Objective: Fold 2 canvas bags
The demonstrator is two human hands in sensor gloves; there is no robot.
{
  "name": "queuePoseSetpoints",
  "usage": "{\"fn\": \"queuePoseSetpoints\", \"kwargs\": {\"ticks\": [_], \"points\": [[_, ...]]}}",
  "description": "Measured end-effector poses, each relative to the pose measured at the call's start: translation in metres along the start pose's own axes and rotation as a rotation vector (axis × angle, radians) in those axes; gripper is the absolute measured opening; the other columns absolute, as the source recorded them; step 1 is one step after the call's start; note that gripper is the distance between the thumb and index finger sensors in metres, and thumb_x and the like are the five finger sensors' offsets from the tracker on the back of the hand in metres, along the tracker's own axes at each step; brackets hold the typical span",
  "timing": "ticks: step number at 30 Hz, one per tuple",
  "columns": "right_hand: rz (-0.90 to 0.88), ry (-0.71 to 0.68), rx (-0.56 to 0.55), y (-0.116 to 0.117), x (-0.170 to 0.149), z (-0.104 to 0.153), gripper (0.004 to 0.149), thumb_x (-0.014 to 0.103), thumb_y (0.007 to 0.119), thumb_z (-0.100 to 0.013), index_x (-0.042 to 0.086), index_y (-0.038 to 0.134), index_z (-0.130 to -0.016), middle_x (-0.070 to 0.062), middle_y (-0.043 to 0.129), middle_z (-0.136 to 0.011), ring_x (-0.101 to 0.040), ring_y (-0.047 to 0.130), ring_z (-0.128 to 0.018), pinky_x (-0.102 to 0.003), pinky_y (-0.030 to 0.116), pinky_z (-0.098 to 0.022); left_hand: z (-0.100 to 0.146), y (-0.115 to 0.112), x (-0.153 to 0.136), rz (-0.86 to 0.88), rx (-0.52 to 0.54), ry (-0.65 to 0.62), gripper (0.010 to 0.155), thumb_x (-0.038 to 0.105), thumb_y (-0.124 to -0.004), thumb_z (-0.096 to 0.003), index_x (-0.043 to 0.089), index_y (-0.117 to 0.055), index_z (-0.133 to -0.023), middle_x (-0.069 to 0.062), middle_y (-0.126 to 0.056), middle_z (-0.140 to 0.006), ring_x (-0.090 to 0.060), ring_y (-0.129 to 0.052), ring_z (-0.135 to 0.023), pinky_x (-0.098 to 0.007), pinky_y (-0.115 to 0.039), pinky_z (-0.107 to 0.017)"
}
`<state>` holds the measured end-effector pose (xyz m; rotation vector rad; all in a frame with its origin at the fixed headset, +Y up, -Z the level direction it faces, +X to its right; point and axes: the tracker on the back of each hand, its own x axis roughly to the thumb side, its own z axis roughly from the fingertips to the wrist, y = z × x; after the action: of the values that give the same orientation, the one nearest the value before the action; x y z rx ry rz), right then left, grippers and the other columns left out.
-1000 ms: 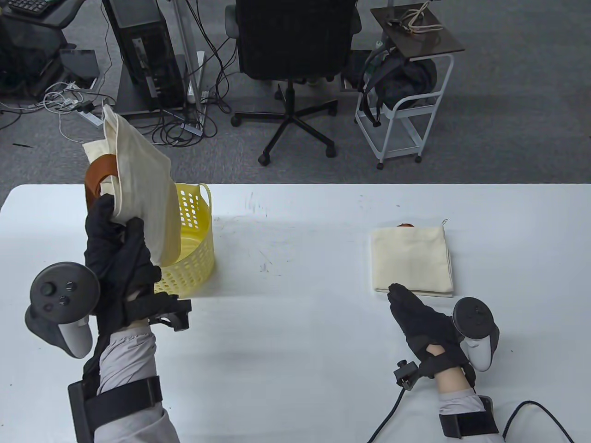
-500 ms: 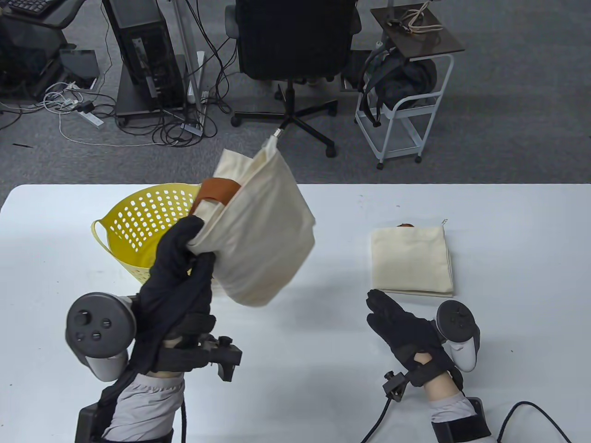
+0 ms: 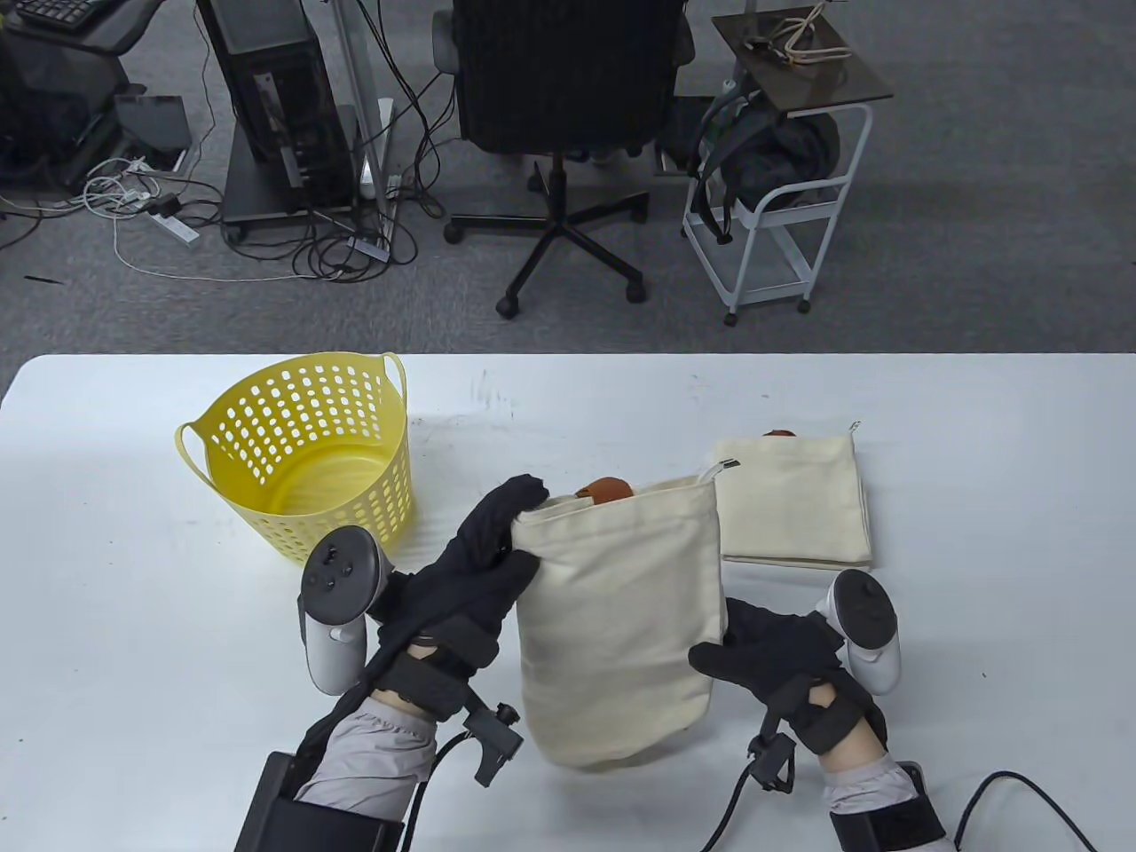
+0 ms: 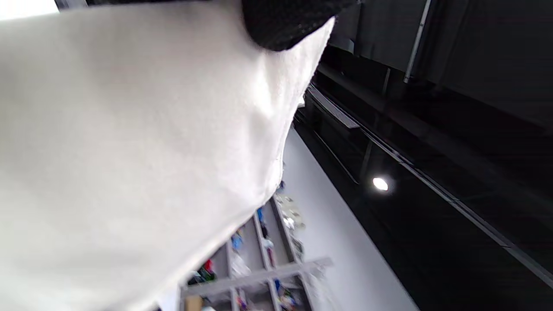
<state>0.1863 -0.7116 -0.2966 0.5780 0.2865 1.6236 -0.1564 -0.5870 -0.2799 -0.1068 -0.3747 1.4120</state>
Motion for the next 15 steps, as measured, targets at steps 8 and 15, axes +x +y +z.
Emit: {"fn": "queuePoseSetpoints", "kwargs": {"ticks": [8,15], "points": [[-0.134,-0.052,-0.029,0.002,0.001,0.000,0.051,0.028,0.082,-0.049,0.020,0.073,-0.099,-0.013,0.093,-0.069,-0.027,0.093,-0.043,-0.049,0.077,-0.046,-0.004,-0.001,-0.030,-0.130,0.055,0.142,0.074,0.031,-0.071,-0.0647,0.017,-0.022,-0.118,-0.028,-0.045,-0.117,-0.053,-0.053,-0.105,-0.072,-0.045,-0.072],[-0.186,-0.021,-0.064,0.006,-0.002,0.000,0.062,0.025,0.080,-0.049,0.026,0.055,-0.106,-0.015,0.091,-0.072,-0.027,0.094,-0.044,-0.049,0.077,-0.046,-0.010,-0.035,-0.032,-0.248,-0.116,0.190,0.067,0.035,-0.071,-0.0648,0.017,-0.036,-0.119,-0.028,-0.030,-0.120,-0.058,-0.035,-0.106,-0.073,-0.042,-0.070]]}}
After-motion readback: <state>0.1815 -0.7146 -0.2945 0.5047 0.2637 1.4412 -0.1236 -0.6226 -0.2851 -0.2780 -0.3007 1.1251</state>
